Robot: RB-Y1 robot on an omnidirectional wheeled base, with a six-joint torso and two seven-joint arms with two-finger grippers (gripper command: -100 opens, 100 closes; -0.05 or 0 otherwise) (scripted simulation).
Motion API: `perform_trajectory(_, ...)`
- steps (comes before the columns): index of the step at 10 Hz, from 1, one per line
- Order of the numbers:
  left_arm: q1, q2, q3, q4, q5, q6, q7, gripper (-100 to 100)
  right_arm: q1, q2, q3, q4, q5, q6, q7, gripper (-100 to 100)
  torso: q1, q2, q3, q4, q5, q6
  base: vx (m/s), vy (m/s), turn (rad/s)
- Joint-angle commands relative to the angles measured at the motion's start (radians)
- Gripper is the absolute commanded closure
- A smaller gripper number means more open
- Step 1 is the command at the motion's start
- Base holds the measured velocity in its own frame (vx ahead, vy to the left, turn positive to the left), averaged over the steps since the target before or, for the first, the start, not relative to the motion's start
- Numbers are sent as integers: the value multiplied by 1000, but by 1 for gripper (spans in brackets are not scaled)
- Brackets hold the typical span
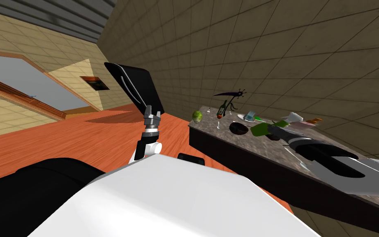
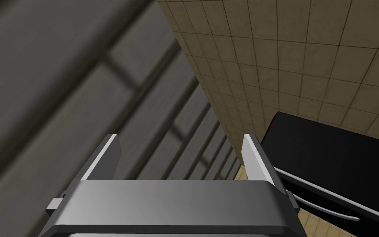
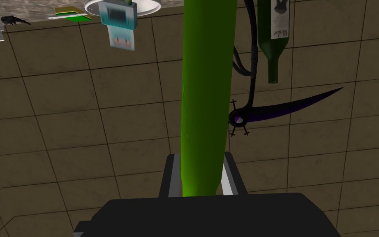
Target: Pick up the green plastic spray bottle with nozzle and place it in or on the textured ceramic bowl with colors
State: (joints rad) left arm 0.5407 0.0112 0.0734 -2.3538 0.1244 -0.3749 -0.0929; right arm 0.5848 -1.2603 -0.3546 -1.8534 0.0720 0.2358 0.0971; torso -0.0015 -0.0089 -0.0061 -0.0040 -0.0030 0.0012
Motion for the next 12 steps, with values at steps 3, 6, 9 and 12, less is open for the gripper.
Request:
perform_trajectory(3, 0, 0, 0, 0, 0, 0, 0, 0, 14, -78, 17, -5, -34, 76, -11, 100, 0, 1, 0, 0, 0, 1, 147, 33, 57)
perform_trajectory(6, 0, 0, 0, 0, 0, 0, 0, 0, 20, -126, 31, -3, -55, 124, -16, 100, 2, -2, -2, -2, 2, 1, 161, 27, 53)
perform_trajectory(9, 0, 0, 0, 0, 0, 0, 0, 0, 15, -119, 30, -4, -52, 115, -16, -100, -1, 8, 4, 1, 1, 3, 26, 0, 9)
perform_trajectory(12, 0, 0, 0, 0, 0, 0, 0, 0, 15, -119, 30, -4, -52, 115, -16, -100, -1, 11, 6, 1, 1, 3, 0, 0, 0)
